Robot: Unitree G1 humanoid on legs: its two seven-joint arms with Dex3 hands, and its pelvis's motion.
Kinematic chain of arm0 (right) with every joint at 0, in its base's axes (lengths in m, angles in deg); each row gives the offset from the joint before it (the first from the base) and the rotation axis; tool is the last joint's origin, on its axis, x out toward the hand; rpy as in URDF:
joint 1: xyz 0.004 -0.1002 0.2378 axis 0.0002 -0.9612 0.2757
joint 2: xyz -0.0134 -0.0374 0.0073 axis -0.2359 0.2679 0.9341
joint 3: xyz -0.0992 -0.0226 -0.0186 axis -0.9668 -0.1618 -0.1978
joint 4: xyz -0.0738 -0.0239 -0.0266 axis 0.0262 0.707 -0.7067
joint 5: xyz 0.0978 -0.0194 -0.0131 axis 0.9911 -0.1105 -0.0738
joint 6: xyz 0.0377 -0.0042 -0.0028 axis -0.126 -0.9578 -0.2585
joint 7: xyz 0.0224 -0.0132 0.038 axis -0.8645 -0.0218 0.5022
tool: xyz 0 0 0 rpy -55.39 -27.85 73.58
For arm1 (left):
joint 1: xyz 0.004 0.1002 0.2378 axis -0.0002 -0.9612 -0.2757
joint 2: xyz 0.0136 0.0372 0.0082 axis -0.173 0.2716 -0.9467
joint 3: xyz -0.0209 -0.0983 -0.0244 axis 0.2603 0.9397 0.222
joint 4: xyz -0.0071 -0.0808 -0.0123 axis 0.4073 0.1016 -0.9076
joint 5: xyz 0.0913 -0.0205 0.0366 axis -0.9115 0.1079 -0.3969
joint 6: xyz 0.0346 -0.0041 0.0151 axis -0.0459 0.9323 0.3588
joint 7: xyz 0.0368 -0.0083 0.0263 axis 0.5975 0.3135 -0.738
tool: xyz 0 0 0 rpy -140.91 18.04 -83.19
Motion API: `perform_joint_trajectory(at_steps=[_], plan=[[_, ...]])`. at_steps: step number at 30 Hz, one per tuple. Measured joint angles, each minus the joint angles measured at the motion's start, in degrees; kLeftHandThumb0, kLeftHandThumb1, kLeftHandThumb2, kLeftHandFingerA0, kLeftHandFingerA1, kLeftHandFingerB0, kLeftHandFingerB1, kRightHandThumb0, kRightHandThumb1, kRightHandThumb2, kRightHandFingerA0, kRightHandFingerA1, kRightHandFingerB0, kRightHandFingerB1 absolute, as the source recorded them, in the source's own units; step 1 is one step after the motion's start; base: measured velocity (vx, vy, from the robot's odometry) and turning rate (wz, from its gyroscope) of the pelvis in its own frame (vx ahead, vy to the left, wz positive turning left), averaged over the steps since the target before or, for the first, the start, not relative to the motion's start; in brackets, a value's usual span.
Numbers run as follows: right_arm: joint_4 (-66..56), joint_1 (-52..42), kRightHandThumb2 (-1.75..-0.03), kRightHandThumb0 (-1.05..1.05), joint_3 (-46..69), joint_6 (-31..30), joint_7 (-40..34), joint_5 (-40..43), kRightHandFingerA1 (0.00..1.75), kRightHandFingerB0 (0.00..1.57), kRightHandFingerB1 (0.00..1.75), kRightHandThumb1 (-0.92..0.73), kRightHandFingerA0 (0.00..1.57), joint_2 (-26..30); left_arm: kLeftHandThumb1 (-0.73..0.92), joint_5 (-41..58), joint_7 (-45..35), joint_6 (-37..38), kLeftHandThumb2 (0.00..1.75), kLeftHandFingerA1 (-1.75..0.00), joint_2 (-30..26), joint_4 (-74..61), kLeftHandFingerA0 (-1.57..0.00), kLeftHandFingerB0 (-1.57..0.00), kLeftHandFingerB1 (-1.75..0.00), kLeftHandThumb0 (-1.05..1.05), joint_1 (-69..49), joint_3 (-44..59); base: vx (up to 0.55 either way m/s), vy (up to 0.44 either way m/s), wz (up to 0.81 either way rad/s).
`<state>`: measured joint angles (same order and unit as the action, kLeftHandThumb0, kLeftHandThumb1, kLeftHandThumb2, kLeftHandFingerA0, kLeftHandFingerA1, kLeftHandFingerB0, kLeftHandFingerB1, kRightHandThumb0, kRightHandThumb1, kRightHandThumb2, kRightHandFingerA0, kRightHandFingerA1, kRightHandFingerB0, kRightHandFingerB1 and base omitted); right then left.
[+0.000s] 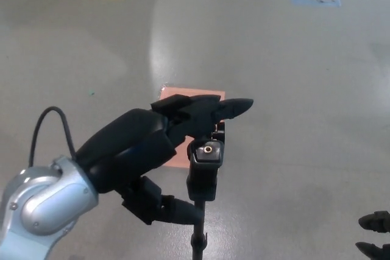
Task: The robot uses its left hand to grab the top of a phone stand kept on the floor and rotates it anti-clockwise
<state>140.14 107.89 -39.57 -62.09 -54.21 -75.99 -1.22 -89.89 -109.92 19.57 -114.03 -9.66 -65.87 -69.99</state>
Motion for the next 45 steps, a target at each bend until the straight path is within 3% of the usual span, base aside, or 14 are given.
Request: perform_joint_trajectory(at_steps=[4,5,9,10,19,20,22,29,30,37,38,39,40,45], plan=[[0.02,0.00,-0.66,-0.38,-0.01,0.00,0.04,-0.10,0.40,0.06,0.20,-0.77,0.35,0.00,0.34,-1.38,0.02,-0.03,0.75,-0.28,0.58,1.26,-0.01,0.00,-0.22,-0.53,0.89,-0.49,0.00,0.000,0.00],[0.03,0.00,-0.66,-0.37,-0.01,0.00,0.05,-0.11,0.40,0.06,0.19,-0.77,0.34,0.00,0.41,-1.57,0.03,-0.03,0.54,-0.27,0.78,1.51,-0.05,0.00,-0.23,-0.58,1.01,-0.60,0.00,0.000,0.00],[0.09,0.01,-0.66,-0.38,0.02,0.00,0.17,-0.14,0.40,0.07,0.19,-0.77,0.35,0.00,0.43,-2.62,0.29,-0.02,0.54,-0.27,2.09,3.26,-0.04,0.00,-0.23,-0.59,1.91,-1.22,0.00,0.000,0.00],[0.10,0.02,-0.66,-0.38,0.02,0.00,0.17,-0.14,0.39,0.06,0.19,-0.77,0.34,0.00,0.36,-2.79,0.35,-0.02,0.75,-0.24,2.24,3.47,-0.04,0.00,-0.19,-0.57,2.12,-1.27,0.00,0.000,0.00],[0.12,0.38,-0.66,-0.38,0.07,0.00,0.35,-0.20,0.39,0.07,0.19,-0.76,0.33,0.00,0.37,-4.14,0.78,-0.02,0.75,-0.24,3.40,5.67,-0.06,0.00,-0.18,-0.58,3.56,-1.56,0.00,0.000,0.00],[0.13,0.39,-0.66,-0.37,0.07,0.00,0.36,-0.21,0.39,0.06,0.20,-0.76,0.33,0.00,0.35,-4.21,0.80,-0.02,0.64,-0.25,3.49,5.73,-0.07,0.00,-0.18,-0.62,3.57,-1.56,0.00,0.000,0.00],[0.16,0.42,-0.67,-0.38,0.07,0.00,0.37,-0.26,0.40,0.07,0.19,-0.76,0.34,0.00,0.38,-4.55,0.91,0.02,0.75,-0.24,3.86,6.08,-0.07,0.00,-0.17,-0.60,3.68,-1.57,0.00,0.000,0.00],[0.19,0.48,-0.66,-0.38,0.12,0.00,0.37,-0.43,0.39,0.07,0.19,-0.77,0.33,0.00,0.37,-5.31,1.68,0.04,0.75,-0.27,4.61,6.92,-0.08,0.00,-0.19,-0.58,3.88,-1.54,0.00,0.000,0.00],[0.19,0.50,-0.62,-0.38,0.13,0.00,0.38,-0.44,0.36,0.05,0.24,-0.79,0.33,0.00,0.44,-5.44,1.80,0.05,0.55,-0.27,4.67,7.05,-0.08,0.00,-0.23,-0.59,3.94,-1.53,0.00,0.000,0.00],[0.20,0.72,-0.66,-0.38,0.48,0.00,0.52,-0.45,0.38,0.07,0.19,-0.77,0.33,0.00,0.43,-6.02,3.18,0.18,0.54,-0.28,5.39,8.57,-0.11,-0.06,-0.25,-0.54,4.48,-1.29,0.00,0.000,0.00],[0.19,0.74,-0.67,-0.38,0.49,0.00,0.54,-0.45,0.39,0.07,0.19,-0.77,0.34,0.00,0.36,-6.05,3.46,0.32,0.73,-0.39,5.59,8.97,-0.10,0.00,-0.34,-0.53,4.53,-1.23,0.00,0.000,0.00],[0.19,0.76,-0.67,-0.38,0.49,0.00,0.57,-0.45,0.39,0.07,0.19,-0.77,0.34,0.00,0.36,-6.15,3.90,0.58,0.73,-0.39,5.87,9.56,-0.10,0.00,-0.34,-0.53,4.57,-1.16,0.00,0.000,0.00],[0.18,0.79,-0.67,-0.38,0.49,0.00,0.59,-0.45,0.39,0.07,0.19,-0.77,0.34,0.00,0.22,-6.28,4.43,0.86,0.81,-0.49,6.25,10.22,0.00,-0.01,-0.49,-0.31,4.62,-1.09,0.00,0.000,0.00],[0.18,0.96,-0.67,-0.38,0.48,-0.01,0.64,-0.48,0.39,0.07,0.19,-0.77,0.33,0.00,0.26,-7.12,6.74,2.89,0.83,-0.48,6.88,12.77,-0.01,-0.01,-0.47,-0.28,5.03,-0.92,0.00,0.000,0.00]])
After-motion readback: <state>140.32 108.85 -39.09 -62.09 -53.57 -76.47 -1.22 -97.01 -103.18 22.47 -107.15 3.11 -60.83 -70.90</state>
